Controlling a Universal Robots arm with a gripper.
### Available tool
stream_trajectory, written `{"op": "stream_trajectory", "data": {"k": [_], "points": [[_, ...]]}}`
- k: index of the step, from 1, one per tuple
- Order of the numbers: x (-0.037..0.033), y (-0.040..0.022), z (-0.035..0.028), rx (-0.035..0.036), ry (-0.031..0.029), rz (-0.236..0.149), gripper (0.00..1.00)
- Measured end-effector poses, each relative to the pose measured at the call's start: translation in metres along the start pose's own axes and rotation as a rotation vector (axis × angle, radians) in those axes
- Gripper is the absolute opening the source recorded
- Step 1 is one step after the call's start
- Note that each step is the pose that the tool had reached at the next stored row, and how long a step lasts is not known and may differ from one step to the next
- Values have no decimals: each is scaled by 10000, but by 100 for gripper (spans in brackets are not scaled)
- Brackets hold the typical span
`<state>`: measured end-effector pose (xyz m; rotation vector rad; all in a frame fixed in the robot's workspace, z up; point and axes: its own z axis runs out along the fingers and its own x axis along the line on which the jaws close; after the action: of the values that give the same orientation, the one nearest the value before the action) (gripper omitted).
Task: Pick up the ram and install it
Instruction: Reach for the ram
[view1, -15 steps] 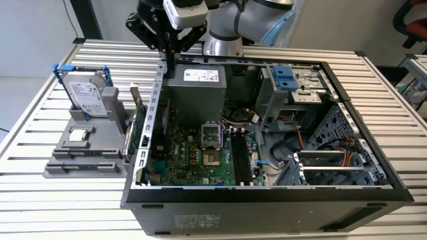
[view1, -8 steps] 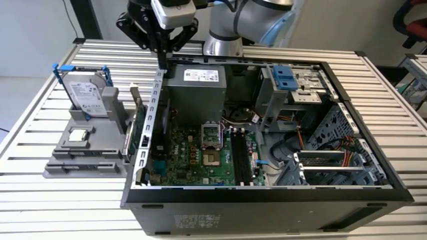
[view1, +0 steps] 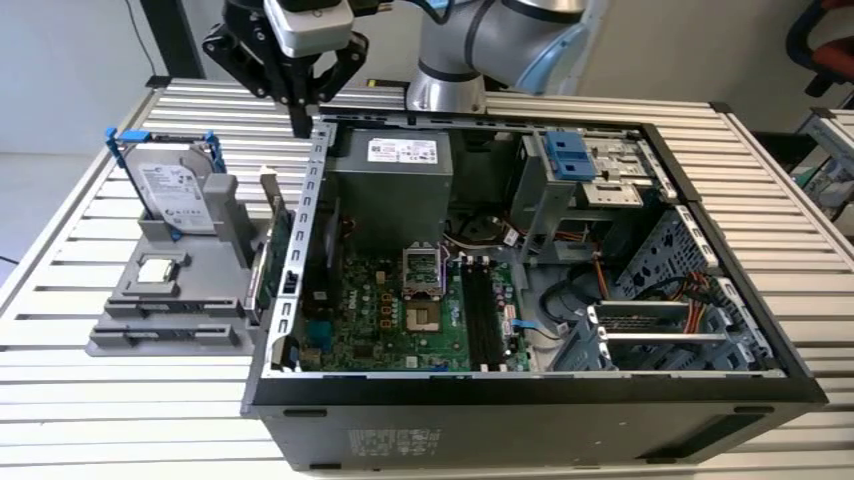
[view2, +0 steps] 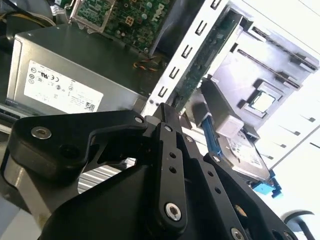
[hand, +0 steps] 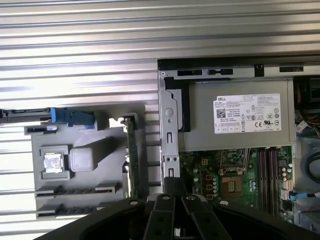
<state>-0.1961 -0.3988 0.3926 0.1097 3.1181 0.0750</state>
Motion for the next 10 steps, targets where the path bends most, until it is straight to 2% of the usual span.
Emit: {"op": "stream_trajectory", "data": {"k": [10], "points": [[274,-19,-6,0,0,0,0]]}}
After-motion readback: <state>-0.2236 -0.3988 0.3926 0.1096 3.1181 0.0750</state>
